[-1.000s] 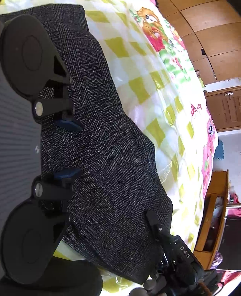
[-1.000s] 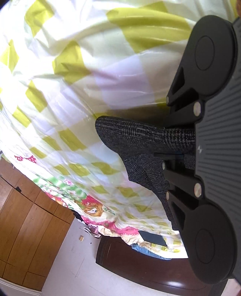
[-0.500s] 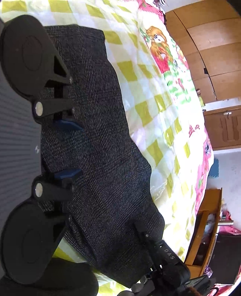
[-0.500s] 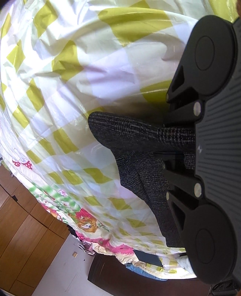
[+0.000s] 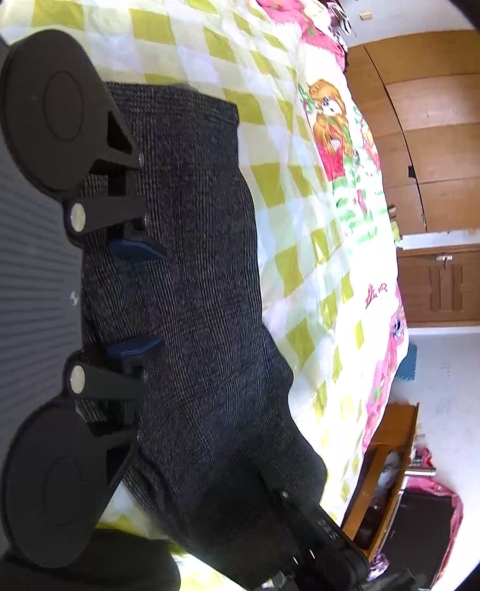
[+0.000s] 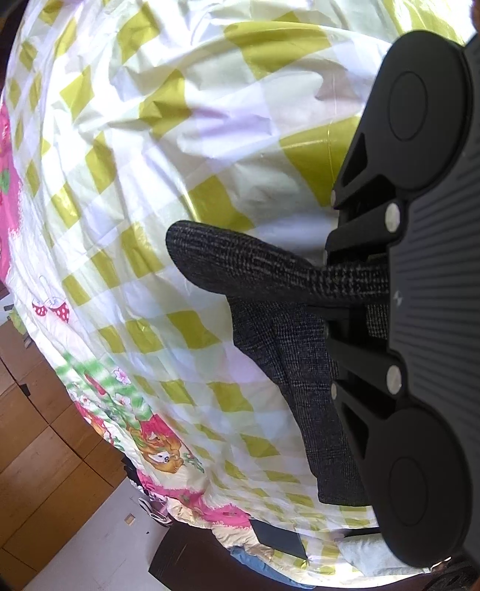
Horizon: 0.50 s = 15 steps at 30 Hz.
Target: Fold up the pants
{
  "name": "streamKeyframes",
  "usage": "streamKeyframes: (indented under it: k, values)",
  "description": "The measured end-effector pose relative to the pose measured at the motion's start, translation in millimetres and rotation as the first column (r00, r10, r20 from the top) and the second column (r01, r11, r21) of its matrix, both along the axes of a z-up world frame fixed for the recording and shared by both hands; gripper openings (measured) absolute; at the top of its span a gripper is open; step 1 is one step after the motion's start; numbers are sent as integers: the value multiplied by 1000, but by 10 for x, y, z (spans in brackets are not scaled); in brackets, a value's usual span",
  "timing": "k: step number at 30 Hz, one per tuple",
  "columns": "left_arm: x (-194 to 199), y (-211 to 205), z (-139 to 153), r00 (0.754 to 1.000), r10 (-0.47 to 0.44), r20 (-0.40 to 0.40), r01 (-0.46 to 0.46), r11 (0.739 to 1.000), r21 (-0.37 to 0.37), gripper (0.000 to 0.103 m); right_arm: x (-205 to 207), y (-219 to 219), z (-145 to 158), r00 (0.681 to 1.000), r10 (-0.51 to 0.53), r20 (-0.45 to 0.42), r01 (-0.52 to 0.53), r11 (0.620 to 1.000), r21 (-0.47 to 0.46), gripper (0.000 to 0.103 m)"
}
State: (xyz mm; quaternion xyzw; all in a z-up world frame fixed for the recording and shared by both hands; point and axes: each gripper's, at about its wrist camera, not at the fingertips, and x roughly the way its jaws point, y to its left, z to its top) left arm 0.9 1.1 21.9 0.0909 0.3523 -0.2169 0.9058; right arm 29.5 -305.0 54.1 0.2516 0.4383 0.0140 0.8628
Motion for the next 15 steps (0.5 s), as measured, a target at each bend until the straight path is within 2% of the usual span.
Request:
streamKeyframes:
  k: [7, 15]
  values:
    - [32, 313, -81, 998, 65, -23, -66, 996, -66, 57, 49, 211, 21, 1000, -10, -21, 9, 998, -54, 10]
    - [-4, 491, -145, 997, 72, -30, -75, 991, -109, 59, 36, 307, 50, 999, -27, -21, 25, 996, -87, 10]
